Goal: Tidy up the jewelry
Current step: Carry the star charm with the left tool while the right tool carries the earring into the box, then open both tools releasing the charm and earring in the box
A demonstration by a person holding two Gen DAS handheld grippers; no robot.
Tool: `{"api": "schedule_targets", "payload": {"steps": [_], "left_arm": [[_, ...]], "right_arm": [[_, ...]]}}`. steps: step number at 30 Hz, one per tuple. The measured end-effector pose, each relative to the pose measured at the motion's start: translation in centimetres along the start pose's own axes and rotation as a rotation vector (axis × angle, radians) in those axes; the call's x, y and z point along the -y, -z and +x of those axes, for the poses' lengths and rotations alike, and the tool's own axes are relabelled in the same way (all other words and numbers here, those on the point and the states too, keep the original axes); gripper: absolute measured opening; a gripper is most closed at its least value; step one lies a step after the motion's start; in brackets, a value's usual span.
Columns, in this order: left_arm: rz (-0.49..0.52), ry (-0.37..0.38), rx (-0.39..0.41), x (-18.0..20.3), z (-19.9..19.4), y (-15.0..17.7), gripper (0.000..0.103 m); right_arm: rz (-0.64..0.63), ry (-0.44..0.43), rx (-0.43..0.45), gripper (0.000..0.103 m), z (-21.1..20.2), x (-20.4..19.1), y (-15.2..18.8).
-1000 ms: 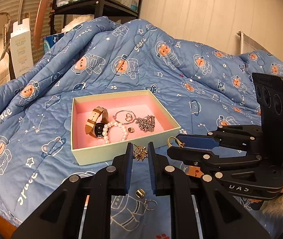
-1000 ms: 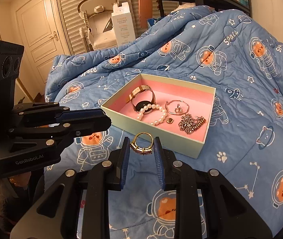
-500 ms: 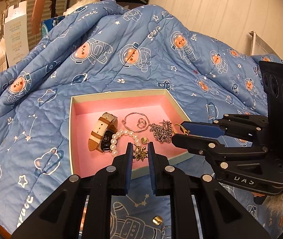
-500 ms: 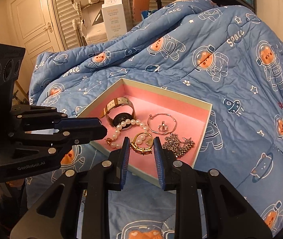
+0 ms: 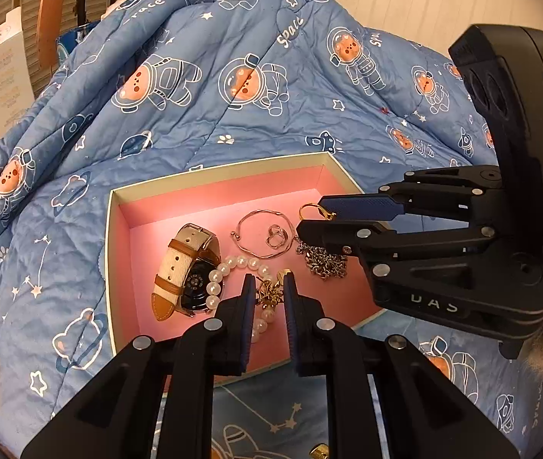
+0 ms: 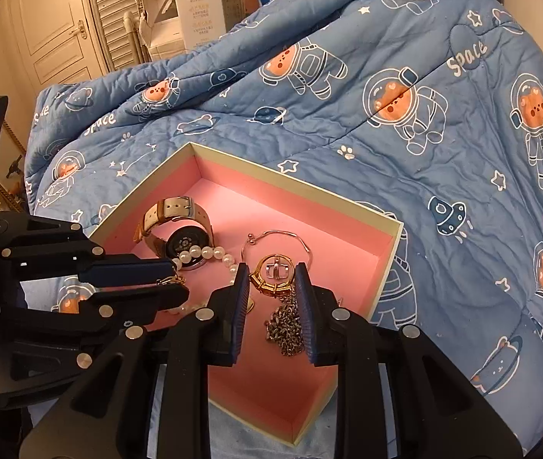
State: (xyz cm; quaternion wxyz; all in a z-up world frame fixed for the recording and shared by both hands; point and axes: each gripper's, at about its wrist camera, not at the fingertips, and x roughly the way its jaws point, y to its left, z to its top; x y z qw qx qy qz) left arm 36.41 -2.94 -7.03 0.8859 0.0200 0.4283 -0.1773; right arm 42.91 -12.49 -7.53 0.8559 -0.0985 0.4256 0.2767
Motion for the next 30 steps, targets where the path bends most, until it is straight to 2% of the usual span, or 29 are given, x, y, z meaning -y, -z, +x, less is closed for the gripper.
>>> {"api": "schedule_targets", "payload": {"steps": [13,16,26,29,30], "left_arm": [[0.046,-0.02,-0.061,-0.1,2.7,-0.5,0.014],[0.053,-0.023,-0.071,-0.1,3.1,-0.4,0.014],[0.025,-0.022,-0.079,-0.4,3.7,-0.3,0.015],[0.025,-0.029,-0.075,-0.4,3.6,-0.3,0.02],[0.025,-0.03,-0.07,-0.4,3.5,-0.3,0.024]], "right_arm": [[0.046,-0.033,-0.099,0.025,3.6,1.3,-1.5],[0.041,-0.019,-0.117,0.025,4.3,1.3,-1.8],[0.017,-0.004,-0.121,0.025,4.7,1.4,-2.1],[0.002,0.005,-0.12,0.025,4.8,1.2,-2.0],[-0.004,0.005,-0.12,0.025,4.8,1.1,-2.0]]}}
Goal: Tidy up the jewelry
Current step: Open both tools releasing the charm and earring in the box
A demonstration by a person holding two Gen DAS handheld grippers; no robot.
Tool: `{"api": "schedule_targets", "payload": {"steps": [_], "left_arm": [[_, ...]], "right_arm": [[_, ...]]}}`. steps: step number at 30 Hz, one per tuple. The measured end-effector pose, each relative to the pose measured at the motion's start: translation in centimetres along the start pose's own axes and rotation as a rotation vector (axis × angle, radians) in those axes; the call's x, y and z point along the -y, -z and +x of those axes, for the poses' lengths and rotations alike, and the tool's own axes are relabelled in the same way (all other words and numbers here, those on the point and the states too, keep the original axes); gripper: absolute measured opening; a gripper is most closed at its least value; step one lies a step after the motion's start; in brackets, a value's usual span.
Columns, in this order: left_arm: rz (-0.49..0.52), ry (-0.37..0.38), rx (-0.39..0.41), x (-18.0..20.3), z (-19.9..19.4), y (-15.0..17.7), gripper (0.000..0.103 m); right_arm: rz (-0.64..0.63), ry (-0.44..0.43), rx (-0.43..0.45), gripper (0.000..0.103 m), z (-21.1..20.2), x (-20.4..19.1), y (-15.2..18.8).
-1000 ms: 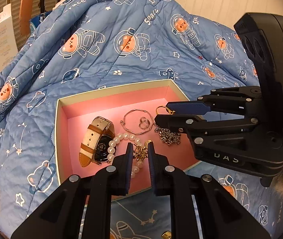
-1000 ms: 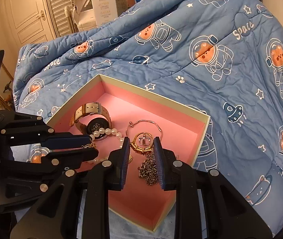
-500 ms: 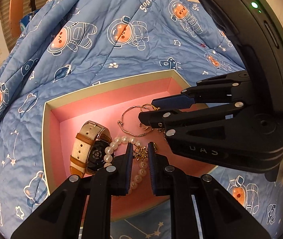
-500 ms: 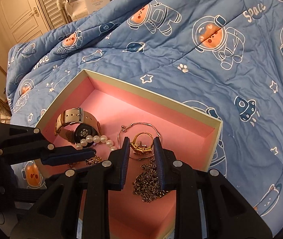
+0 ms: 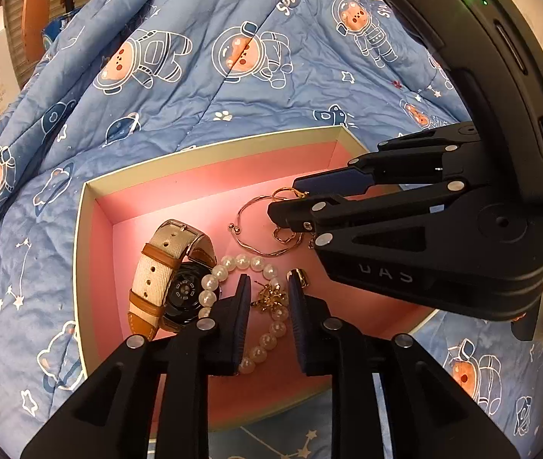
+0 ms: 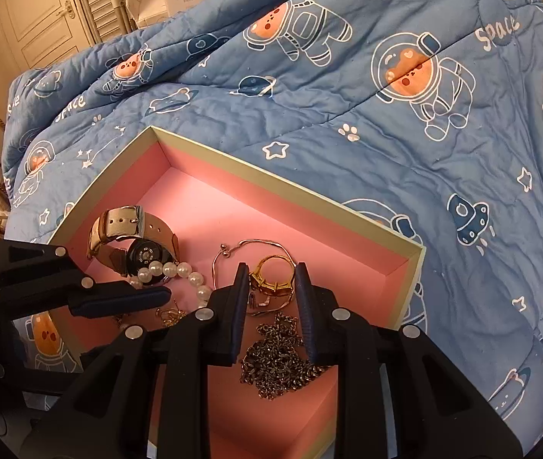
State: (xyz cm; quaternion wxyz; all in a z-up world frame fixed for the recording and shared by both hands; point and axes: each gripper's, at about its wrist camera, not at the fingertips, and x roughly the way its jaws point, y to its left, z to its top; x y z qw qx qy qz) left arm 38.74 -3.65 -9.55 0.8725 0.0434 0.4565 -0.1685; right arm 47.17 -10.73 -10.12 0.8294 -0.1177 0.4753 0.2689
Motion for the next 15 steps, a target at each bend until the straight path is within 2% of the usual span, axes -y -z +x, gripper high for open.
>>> {"api": "schedule_targets", "payload": {"steps": [3,5,6,8,13,15], "left_arm": [[0.0,0.001,0.013,0.0,-0.4,0.1,0.033],[0.002,-0.005,0.024,0.1,-0.7,0.2,0.042],[0.004,-0.009,0.031,0.1,-0.8,0.2,0.046],[0.008,-0.011,0.038,0.2,-1.1,0.3,0.049],[0.056,-0.04,0.074,1.2,-2.4,0.8,0.064],[0.086,-0.067,0.099,1.9,-3.1,1.1,0.07]], "right_arm": [[-0.013,0.005,0.002,0.025,0.0,-0.2,0.1],[-0.018,0.002,0.002,0.029,-0.1,-0.3,0.2],[-0.018,-0.001,0.005,0.033,-0.1,-0.3,0.2],[-0.019,-0.001,0.02,0.054,-0.4,-0.5,0.2],[-0.026,-0.003,0.053,0.056,-1.3,-0.8,0.1],[-0.02,-0.008,0.07,0.062,-1.8,-0.9,0.1]]}}
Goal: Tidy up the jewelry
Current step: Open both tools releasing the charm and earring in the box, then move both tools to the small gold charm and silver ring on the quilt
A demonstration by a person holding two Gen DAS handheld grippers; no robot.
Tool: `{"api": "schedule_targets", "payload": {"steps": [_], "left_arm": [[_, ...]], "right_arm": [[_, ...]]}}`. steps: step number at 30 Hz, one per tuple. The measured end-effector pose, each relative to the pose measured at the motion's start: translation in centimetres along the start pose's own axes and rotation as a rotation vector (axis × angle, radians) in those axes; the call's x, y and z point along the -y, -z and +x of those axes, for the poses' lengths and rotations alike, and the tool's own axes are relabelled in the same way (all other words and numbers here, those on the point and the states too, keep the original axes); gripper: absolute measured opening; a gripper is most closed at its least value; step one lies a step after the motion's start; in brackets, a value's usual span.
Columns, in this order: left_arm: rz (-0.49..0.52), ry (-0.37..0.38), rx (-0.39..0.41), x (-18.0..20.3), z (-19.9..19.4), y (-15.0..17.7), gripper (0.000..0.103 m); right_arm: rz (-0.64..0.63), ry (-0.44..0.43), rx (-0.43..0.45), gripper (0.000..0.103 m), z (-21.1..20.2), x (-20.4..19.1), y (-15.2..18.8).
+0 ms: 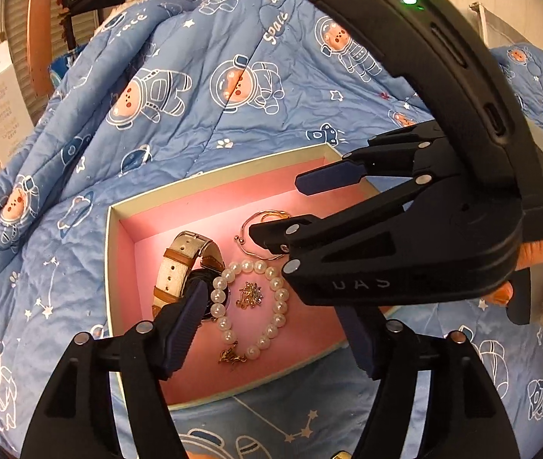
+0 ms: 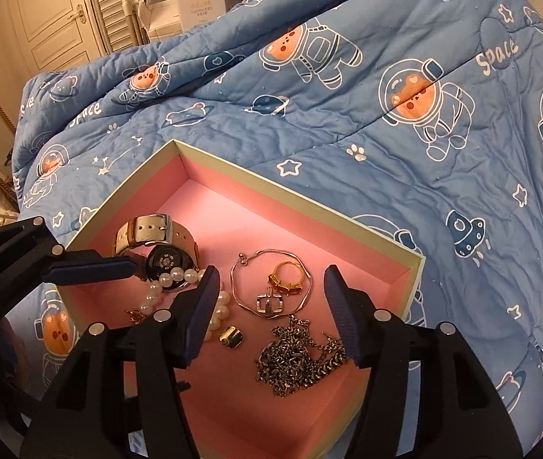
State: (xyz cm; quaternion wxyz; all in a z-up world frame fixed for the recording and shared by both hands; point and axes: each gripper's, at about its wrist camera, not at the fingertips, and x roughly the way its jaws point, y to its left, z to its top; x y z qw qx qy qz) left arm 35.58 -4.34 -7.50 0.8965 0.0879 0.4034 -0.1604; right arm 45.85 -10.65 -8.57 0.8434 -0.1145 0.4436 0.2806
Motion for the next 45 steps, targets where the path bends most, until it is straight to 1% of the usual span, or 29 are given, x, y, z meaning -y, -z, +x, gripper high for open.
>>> {"api": "schedule_targets", "payload": {"steps": [1,2,4,5,7,10,13,17,21,24,26,30,33,35,37,39,40,43,45], "left_arm": [[0.009,-0.012,0.011,0.3,-0.5,0.1,0.075],[0.015,-0.026,0.022,0.5,-0.9,0.3,0.078],[0.026,-0.047,0.049,1.0,-2.0,0.7,0.083],[0.03,-0.052,0.06,1.2,-2.6,0.9,0.084],[0.03,-0.066,0.078,1.3,-3.7,1.5,0.091],[0.017,-0.075,0.105,1.3,-5.3,2.4,0.094],[0.006,-0.094,0.119,1.4,-6.6,3.4,0.095],[-0.02,-0.095,0.129,1.1,-8.0,4.9,0.096],[-0.061,-0.099,0.116,0.7,-9.3,7.1,0.096],[-0.072,-0.117,0.101,0.7,-10.1,9.0,0.096],[-0.089,-0.12,0.087,0.4,-10.4,10.3,0.096],[-0.122,-0.118,0.066,0.1,-10.8,12.6,0.096],[-0.155,-0.102,0.062,0.1,-10.9,13.7,0.096],[-0.17,-0.097,0.068,0.2,-11.1,14.3,0.096],[-0.169,-0.104,0.066,0.5,-11.0,14.6,0.096],[-0.163,-0.112,0.066,0.7,-11.1,14.9,0.096],[-0.163,-0.114,0.069,0.8,-11.2,15.1,0.094],[-0.165,-0.116,0.068,0.9,-11.3,15.5,0.093],[-0.161,-0.127,0.064,0.9,-11.4,15.8,0.092]], "right_arm": [[0.005,0.002,0.012,0.068,-0.3,0.0,0.1],[0.012,0.004,0.025,0.071,-0.6,0.0,0.1],[0.03,0.002,0.041,0.073,-1.2,0.1,0.3],[0.041,0.005,0.047,0.077,-1.5,0.1,0.5],[0.059,0.005,0.072,0.081,-2.4,0.0,0.9],[0.078,-0.004,0.108,0.084,-3.9,-0.5,1.6],[0.085,-0.013,0.142,0.085,-5.5,-1.3,2.7],[0.101,-0.01,0.178,0.085,-7.4,-2.4,4.5],[0.103,-0.01,0.199,0.085,-8.7,-3.7,6.9],[0.092,0.004,0.207,0.085,-9.3,-4.7,8.7],[0.086,0.014,0.204,0.085,-9.6,-5.4,9.9],[0.085,0.007,0.171,0.085,-9.5,-6.7,12.2],[0.075,0.013,0.155,0.085,-9.3,-7.6,13.8],[0.082,0.003,0.146,0.085,-9.2,-8.1,14.6],[0.082,-0.011,0.141,0.084,-9.1,-8.6,15.2],[0.056,-0.024,0.134,0.076,-8.9,-9.5,15.8],[0.039,-0.028,0.126,0.071,-8.8,-9.9,15.9],[0.002,-0.048,0.11,0.065,-8.0,-11.0,16.2],[-0.004,-0.066,0.1,0.06,-7.5,-11.5,16.2]]}}
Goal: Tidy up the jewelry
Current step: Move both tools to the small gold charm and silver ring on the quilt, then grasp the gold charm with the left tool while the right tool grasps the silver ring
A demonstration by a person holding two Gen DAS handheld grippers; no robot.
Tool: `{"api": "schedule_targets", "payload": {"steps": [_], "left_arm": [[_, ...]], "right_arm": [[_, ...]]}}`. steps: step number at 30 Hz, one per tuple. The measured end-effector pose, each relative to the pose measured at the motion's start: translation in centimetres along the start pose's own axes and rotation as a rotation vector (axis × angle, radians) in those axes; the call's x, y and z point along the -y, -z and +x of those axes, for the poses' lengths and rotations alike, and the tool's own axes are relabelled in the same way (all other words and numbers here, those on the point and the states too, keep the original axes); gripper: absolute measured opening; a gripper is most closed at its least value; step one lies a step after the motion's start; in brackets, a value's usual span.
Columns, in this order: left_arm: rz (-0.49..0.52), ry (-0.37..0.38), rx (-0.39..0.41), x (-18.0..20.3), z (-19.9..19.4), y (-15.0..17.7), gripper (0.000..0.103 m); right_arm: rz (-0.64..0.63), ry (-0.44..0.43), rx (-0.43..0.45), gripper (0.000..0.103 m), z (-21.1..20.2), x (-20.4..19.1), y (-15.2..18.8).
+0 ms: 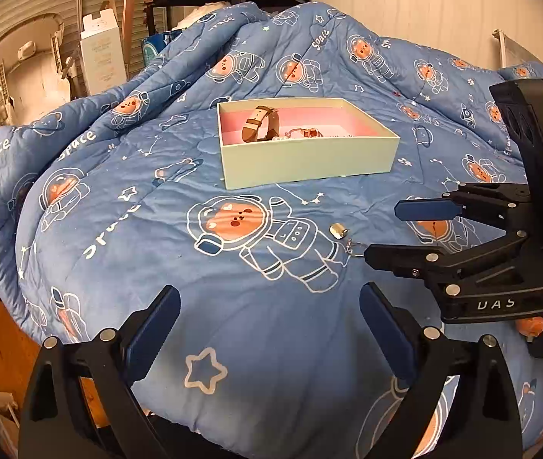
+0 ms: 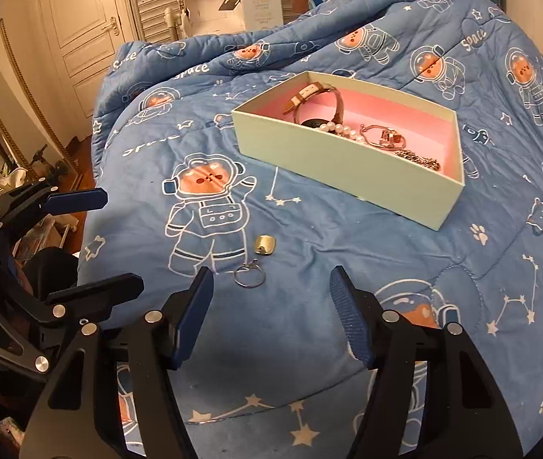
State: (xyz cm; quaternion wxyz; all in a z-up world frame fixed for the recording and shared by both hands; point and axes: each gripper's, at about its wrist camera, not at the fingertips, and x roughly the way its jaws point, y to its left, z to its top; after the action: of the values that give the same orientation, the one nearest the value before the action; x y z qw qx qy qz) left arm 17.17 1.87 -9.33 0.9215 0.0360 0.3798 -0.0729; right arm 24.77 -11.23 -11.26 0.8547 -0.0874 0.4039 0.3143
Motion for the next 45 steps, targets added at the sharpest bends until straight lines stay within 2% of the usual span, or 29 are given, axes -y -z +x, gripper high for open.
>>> {"api": "schedule_targets", "payload": {"steps": [7,11,17,26,31,33,38,45], "left_arm": [[-0.025,0.003,-0.008,-0.5,0.0,0.2,0.087],[-0.029,0.025,-0.011,-0.3,0.3,-0.1,0.078],[-0.022,0.084,-0.027,0.6,1.6,-0.9,0.065],[0.014,0.167,-0.055,3.2,4.6,-3.0,0.051],[-0.003,0.168,-0.084,3.8,6.7,-3.6,0.034],[-0.013,0.165,-0.088,3.9,7.3,-3.8,0.031],[0.004,0.156,-0.088,4.1,7.5,-3.9,0.014],[-0.011,0.157,-0.072,4.1,7.1,-3.6,0.014]], "right_arm": [[-0.03,-0.017,-0.038,0.039,2.3,-0.9,0.0],[-0.025,-0.02,-0.033,0.02,2.0,-0.6,0.1],[0.008,-0.008,-0.024,0.02,0.7,0.6,1.0],[0.095,0.034,-0.03,0.02,-1.2,3.3,2.9],[0.118,0.035,-0.027,0.02,-1.7,3.8,3.5],[0.12,0.035,-0.026,0.02,-1.7,3.9,3.6],[0.125,0.033,-0.024,0.02,-1.6,3.9,3.6],[0.129,0.035,-0.022,0.02,-1.5,3.8,3.8]]}}
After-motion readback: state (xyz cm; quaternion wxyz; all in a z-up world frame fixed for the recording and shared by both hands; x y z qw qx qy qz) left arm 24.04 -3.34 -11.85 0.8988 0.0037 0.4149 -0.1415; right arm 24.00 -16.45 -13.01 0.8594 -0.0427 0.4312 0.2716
